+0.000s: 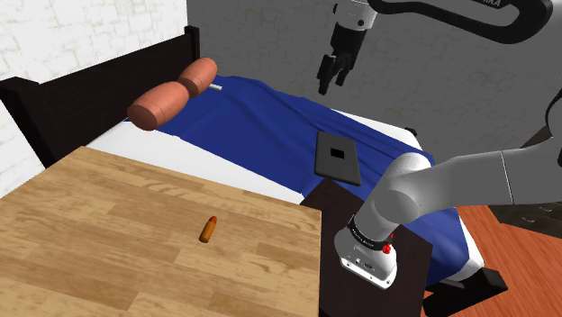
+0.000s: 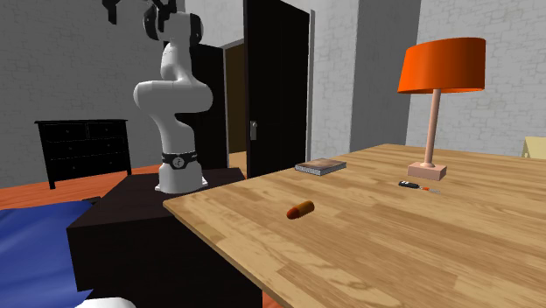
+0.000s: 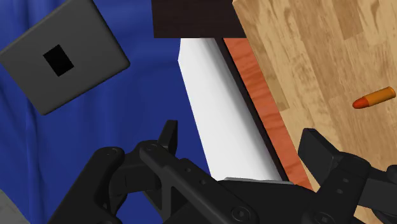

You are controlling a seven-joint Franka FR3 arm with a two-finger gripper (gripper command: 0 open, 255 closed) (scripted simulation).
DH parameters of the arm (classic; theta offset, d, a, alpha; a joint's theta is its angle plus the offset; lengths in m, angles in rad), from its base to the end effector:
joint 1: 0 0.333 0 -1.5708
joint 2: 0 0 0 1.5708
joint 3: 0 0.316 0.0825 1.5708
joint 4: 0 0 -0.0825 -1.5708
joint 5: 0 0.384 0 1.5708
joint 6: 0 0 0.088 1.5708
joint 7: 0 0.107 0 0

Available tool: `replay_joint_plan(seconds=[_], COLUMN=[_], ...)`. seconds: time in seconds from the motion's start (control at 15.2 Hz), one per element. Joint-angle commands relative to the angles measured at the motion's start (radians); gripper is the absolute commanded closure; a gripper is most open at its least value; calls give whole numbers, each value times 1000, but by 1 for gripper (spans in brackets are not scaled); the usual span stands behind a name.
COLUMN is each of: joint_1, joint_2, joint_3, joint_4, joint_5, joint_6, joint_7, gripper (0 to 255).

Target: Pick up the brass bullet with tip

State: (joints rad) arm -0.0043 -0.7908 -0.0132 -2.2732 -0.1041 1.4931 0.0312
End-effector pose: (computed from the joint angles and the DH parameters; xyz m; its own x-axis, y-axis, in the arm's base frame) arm 0.2975 -0.0186 0.6244 0.9985 -0.0528 0.0139 -0.0539 -0.9941 0.0938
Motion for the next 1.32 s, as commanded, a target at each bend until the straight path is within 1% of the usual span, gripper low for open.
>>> replay_joint_plan(seconds=[0.0,0.33,0.66,0.99,1.25], joint_1=[0,-8,-4,8,15], joint_2=[0,-65,-91,-65,0], joint_3=[0,86,188,304,406], joint_4=[0,-161,-290,-383,-427], joint_5=[0,80,176,281,363], joint_6=[0,89,192,319,439], joint_7=[0,182,364,546,691], gripper=[0,0,0,0,0])
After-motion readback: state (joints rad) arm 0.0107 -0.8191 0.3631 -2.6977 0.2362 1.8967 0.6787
